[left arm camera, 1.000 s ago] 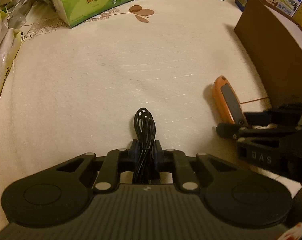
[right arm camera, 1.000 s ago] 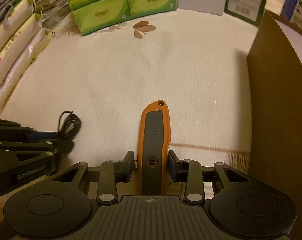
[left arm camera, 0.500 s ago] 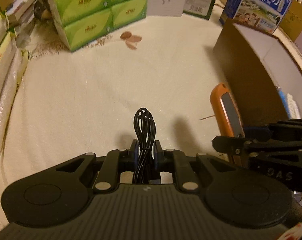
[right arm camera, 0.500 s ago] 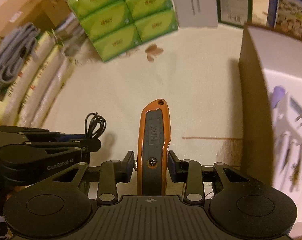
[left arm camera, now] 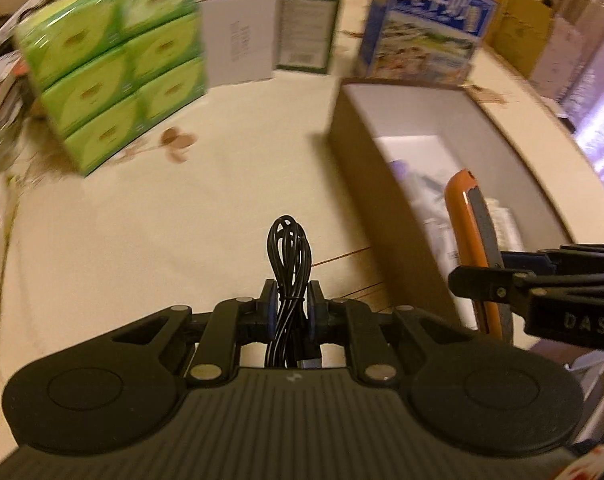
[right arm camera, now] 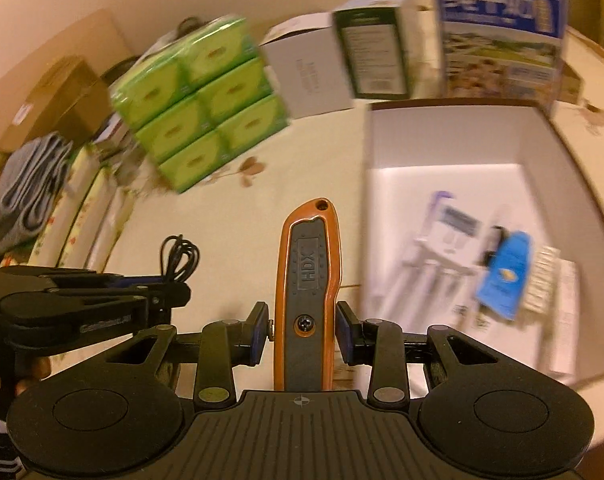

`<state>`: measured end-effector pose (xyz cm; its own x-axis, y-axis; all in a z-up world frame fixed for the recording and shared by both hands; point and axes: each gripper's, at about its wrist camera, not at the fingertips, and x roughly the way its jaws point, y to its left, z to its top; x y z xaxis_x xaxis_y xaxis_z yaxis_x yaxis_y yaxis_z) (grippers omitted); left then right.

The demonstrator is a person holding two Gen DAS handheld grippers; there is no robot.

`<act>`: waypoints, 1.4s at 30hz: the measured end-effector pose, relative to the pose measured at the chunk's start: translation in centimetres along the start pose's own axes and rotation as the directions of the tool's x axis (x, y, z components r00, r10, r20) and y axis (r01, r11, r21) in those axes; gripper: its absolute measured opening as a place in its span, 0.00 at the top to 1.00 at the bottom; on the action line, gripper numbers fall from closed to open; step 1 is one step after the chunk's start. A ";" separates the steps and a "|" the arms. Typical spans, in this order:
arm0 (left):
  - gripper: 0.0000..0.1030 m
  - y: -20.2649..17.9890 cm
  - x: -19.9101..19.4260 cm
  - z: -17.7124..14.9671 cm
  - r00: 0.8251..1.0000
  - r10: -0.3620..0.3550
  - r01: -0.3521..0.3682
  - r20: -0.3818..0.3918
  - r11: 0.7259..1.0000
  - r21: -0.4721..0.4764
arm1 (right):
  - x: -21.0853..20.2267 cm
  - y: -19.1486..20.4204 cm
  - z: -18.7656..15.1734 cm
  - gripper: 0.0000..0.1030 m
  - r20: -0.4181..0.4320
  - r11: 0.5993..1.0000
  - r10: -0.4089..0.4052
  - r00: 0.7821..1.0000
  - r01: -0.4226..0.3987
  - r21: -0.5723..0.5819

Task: Organize rigid objects
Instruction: 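Lift the cable and knife and carry them over the cardboard box, then lower the cable and knife into the box and open both tools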

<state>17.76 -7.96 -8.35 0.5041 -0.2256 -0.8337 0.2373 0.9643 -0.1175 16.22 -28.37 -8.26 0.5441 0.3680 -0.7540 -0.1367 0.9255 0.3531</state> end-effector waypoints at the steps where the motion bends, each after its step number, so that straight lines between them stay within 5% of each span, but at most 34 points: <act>1: 0.89 -0.8 -0.1 0.3 1.000 -0.016 0.016 0.005 1.000 0.008 | -0.8 -0.9 0.2 0.69 0.013 1.000 -0.013 1.000 0.013 0.012; 15: 0.89 -10.9 2.6 5.2 0.986 -0.167 0.164 0.014 0.979 0.117 | -4.8 -10.3 2.0 0.69 0.101 0.977 -0.180 0.978 0.166 0.135; 42: 0.89 -13.7 16.7 13.7 0.995 -0.077 0.086 -0.063 0.986 0.145 | 7.0 -18.3 7.1 0.68 -0.011 0.957 -0.212 0.977 0.210 0.200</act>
<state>34.35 -26.81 -13.24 0.4310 -0.2901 -0.8544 0.3977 0.9111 -0.1087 28.41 -43.35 -16.11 0.5520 0.1643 -0.8175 0.1491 0.9451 0.2906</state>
